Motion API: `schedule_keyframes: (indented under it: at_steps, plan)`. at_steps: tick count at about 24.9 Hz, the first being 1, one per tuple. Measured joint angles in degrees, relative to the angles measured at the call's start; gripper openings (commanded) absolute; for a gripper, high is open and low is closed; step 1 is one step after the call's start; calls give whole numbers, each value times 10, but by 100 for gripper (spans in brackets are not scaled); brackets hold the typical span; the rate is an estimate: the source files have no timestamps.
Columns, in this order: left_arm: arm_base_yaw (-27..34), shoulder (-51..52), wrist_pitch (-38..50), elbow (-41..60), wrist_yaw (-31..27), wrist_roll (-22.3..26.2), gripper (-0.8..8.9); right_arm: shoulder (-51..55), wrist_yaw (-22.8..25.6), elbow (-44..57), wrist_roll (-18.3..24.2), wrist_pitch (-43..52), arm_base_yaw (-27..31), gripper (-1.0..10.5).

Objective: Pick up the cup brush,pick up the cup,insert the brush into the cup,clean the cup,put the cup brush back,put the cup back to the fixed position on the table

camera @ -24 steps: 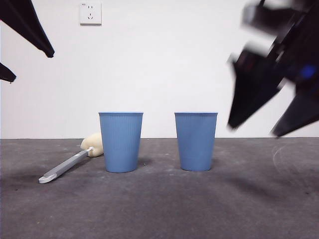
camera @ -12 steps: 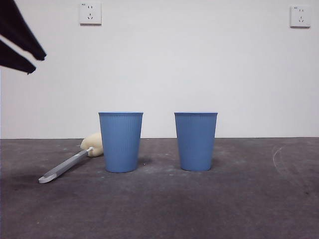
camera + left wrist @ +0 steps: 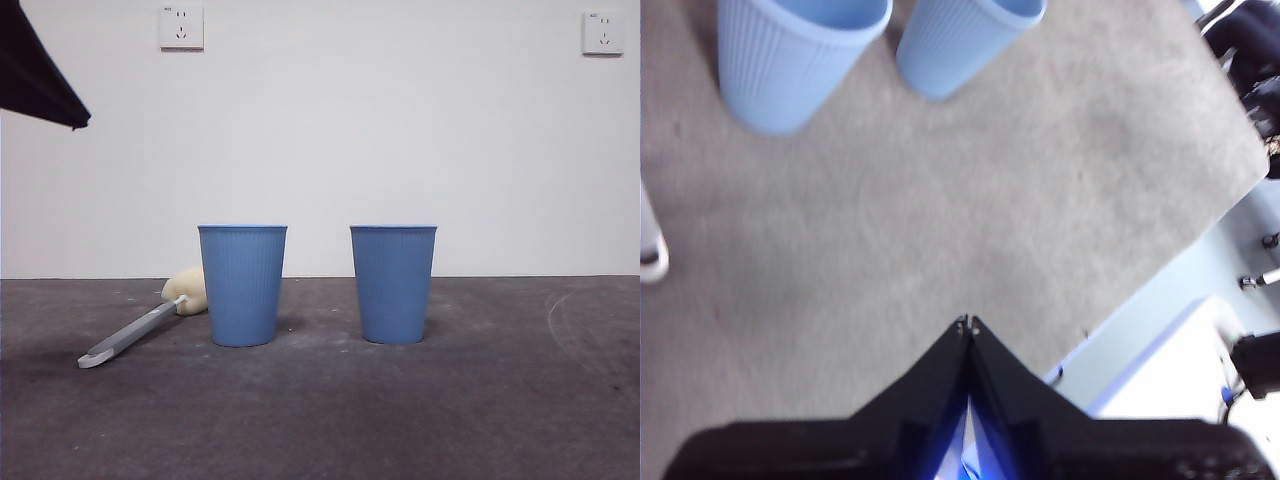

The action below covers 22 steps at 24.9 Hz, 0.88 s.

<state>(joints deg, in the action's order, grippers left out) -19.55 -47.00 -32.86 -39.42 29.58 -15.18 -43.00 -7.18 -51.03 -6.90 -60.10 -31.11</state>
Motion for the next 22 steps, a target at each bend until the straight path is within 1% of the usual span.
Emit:
schedule_keyframes:
  at_steps: [2, 3, 5, 8, 10, 13, 16, 19, 22]
  plan:
    - [0, 0, 21, 0, -26, 38, -4, 0, 19, 0, 0, 0, 0, 2]
    - [0, 0, 30, 0, -50, 63, -4, 0, 29, 0, 0, -1, 0, 2]
    - [0, 0, 72, 0, -121, 108, -4, 0, 50, 0, 0, -1, 0, 2]
    - [8, 16, 133, 0, -249, 160, -4, 0, 78, 0, 0, -2, 0, 2]
    - [35, 51, 180, 1, -302, 195, -4, 0, 87, 0, 0, -2, 0, 2]
    - [86, 132, 288, 61, -305, 221, -4, 0, 103, 0, 0, -2, 0, 2]
    - [125, 190, 344, 130, -305, 226, -4, 0, 104, 0, 0, -2, 0, 2]
    - [152, 245, 356, 193, -306, 227, -4, 0, 104, 0, 0, -2, 0, 2]
    - [168, 296, 353, 252, -306, 227, -4, 0, 104, 0, 0, -2, 0, 2]
